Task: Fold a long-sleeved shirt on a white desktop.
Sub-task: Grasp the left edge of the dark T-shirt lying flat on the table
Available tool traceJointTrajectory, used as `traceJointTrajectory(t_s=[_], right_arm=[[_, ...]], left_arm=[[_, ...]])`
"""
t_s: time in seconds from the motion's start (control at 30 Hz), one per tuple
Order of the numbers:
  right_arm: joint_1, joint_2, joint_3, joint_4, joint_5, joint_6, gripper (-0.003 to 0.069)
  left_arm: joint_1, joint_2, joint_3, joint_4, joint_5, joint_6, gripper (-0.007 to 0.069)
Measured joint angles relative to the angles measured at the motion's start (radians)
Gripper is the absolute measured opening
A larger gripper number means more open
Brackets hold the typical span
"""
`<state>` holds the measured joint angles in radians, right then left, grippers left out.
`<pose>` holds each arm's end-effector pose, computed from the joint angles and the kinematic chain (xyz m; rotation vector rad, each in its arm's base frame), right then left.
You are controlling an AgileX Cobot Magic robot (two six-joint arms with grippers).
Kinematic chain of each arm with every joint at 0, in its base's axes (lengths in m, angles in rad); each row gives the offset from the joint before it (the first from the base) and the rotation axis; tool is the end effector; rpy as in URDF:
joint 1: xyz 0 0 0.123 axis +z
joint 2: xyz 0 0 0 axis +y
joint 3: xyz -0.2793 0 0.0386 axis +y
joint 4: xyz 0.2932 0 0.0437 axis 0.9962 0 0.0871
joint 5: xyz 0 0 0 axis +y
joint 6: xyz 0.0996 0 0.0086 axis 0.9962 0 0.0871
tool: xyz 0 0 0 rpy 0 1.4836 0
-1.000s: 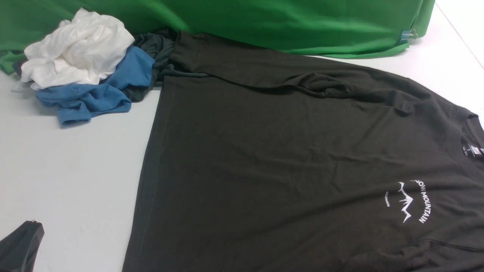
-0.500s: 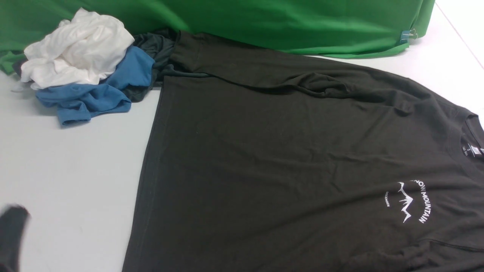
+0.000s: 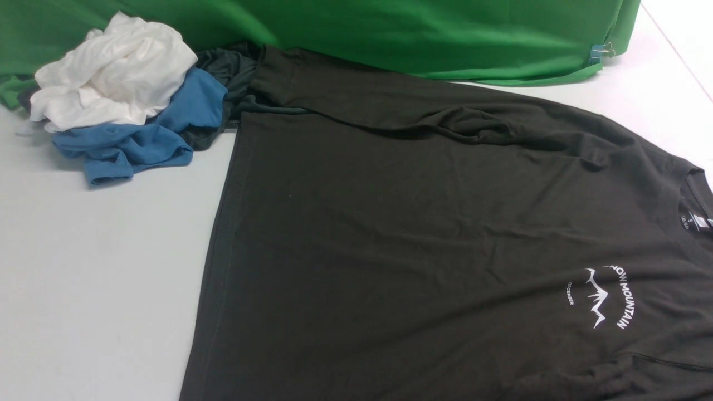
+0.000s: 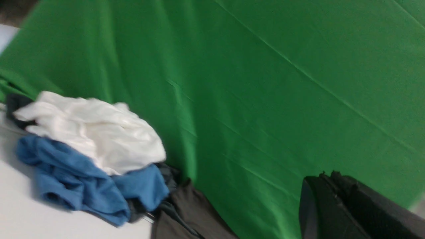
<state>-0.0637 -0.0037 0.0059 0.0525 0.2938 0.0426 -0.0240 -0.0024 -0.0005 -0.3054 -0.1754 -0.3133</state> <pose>0.1115 -0.0056 0.1828 0.1282 1.7747 0.0345 0.1103 0.0026 0.2308 -0.4303 1.2595 -0.5084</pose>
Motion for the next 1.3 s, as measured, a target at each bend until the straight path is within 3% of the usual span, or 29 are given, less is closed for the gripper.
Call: traceJointTrajectory(t_s=[0.17, 0.2, 0.3, 0.37, 0.4, 0.47, 0.5, 0.57, 0.63, 0.7, 0.83, 0.9, 0.93, 1.0, 1.13, 1.17, 1.2, 1.3], right_arm=[[0.000, 0.000, 0.000, 0.000, -0.007, -0.002, 0.0242], [0.000, 0.000, 0.000, 0.000, -0.009, -0.003, 0.0242], [0.000, 0.000, 0.000, 0.004, -0.085, -0.007, 0.0242], [0.001, 0.000, 0.000, 0.018, -0.144, 0.034, 0.0242], [0.003, 0.000, 0.000, 0.038, -0.223, 0.119, 0.0242], [0.005, 0.000, 0.000, 0.049, -0.283, 0.196, 0.0242], [0.006, 0.000, 0.000, 0.055, -0.356, 0.292, 0.0242], [0.006, 0.000, 0.000, 0.057, -0.418, 0.379, 0.0237], [0.021, 0.000, -0.010, 0.061, -0.408, 0.477, 0.0220], [0.062, 0.004, -0.063, 0.065, -0.294, 0.486, 0.0202], [0.275, 0.118, -0.361, 0.078, 0.114, 0.230, 0.0175], [0.405, 0.207, -0.531, 0.080, 0.335, 0.093, 0.0172], [0.418, 0.216, -0.547, 0.080, 0.356, 0.083, 0.0172], [0.589, 0.318, -0.735, 0.080, 0.584, -0.017, 0.0170], [0.784, 0.376, -0.862, 0.080, 0.665, -0.051, 0.0169], [0.793, 0.377, -0.865, 0.080, 0.665, -0.052, 0.0169], [0.872, 0.379, -0.878, 0.080, 0.647, -0.061, 0.0169], [0.963, 0.379, -0.881, 0.080, 0.630, -0.063, 0.0169]], left_arm=[[-0.148, 0.086, -0.132, 0.393, 0.063, -0.109, 0.0021], [-0.163, 0.102, -0.147, 0.414, 0.071, -0.112, 0.0021], [-0.294, 0.277, -0.274, 0.477, 0.291, -0.109, 0.0021], [-0.357, 0.356, -0.328, 0.464, 0.407, -0.072, 0.0021], [-0.432, 0.443, -0.390, 0.425, 0.537, 0.009, 0.0021], [-0.497, 0.518, -0.436, 0.370, 0.641, 0.086, 0.0021], [-0.559, 0.578, -0.487, 0.305, 0.735, 0.200, 0.0021], [-0.622, 0.662, -0.544, 0.222, 0.826, 0.313, 0.0021], [-0.702, 0.755, -0.602, 0.111, 0.948, 0.433, 0.0021], [-0.731, 0.809, -0.628, 0.051, 1.016, 0.508, 0.0021], [-0.753, 0.922, -0.648, -0.044, 1.208, 0.667, 0.0021], [-0.753, 0.964, -0.648, -0.052, 1.239, 0.703, 0.0021], [-0.753, 0.973, -0.648, -0.051, 1.239, 0.707, 0.0021], [-0.753, 1.026, -0.636, -0.047, 1.197, 0.722, 0.0024], [-0.753, 1.094, -0.608, -0.024, 1.121, 0.736, 0.0071], [-0.753, 1.103, -0.605, -0.019, 1.114, 0.736, 0.0081], [-0.749, 1.141, -0.591, -0.003, 1.096, 0.737, 0.0122], [-0.734, 1.203, -0.551, 0.010, 1.047, 0.739, 0.0214]])
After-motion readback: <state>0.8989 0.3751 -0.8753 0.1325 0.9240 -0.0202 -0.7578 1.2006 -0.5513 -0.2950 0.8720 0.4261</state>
